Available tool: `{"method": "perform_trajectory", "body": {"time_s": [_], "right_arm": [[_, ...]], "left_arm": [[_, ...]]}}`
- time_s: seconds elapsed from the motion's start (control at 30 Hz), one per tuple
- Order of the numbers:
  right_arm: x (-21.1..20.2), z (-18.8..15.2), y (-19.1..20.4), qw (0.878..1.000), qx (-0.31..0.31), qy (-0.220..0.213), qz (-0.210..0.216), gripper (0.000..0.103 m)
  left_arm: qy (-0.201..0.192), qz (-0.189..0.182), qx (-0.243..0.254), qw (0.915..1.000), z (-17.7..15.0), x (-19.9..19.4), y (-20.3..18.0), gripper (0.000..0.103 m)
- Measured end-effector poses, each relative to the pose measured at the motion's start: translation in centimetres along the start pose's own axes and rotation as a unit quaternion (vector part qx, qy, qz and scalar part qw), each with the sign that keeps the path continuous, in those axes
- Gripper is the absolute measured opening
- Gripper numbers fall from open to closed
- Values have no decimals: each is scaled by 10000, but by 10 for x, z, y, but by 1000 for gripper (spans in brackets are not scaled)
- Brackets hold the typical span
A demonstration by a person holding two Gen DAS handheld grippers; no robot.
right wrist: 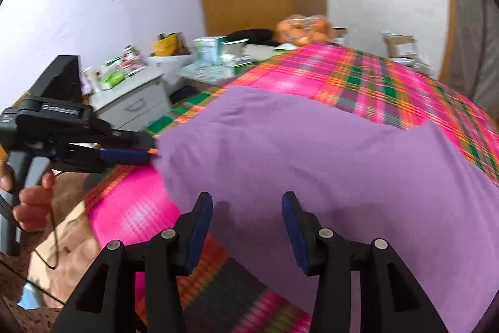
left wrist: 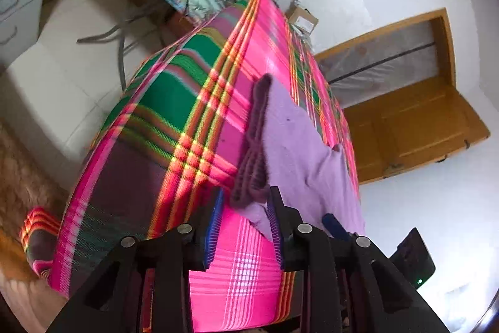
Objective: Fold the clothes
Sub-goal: 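Pinch the folded purple edge with the left gripper and lift it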
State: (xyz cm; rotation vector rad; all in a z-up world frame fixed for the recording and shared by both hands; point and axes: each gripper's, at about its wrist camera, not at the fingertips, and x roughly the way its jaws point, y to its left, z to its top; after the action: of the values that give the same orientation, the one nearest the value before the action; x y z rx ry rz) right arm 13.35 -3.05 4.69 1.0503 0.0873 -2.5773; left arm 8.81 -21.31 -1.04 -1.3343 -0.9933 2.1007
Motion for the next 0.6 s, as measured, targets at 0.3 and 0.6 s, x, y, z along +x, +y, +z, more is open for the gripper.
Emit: {"method": "perform_trajectory", "body": {"time_s": [0.3, 0.6], "right_arm": [[30, 14, 53, 9962, -871, 9, 29, 47], [44, 13, 68, 9926, -1175, 112, -287, 47]], "left_arm": [[76, -87, -168, 9998, 6, -2, 7, 29], [-124, -93, -364, 9992, 23, -8, 12, 43]]}}
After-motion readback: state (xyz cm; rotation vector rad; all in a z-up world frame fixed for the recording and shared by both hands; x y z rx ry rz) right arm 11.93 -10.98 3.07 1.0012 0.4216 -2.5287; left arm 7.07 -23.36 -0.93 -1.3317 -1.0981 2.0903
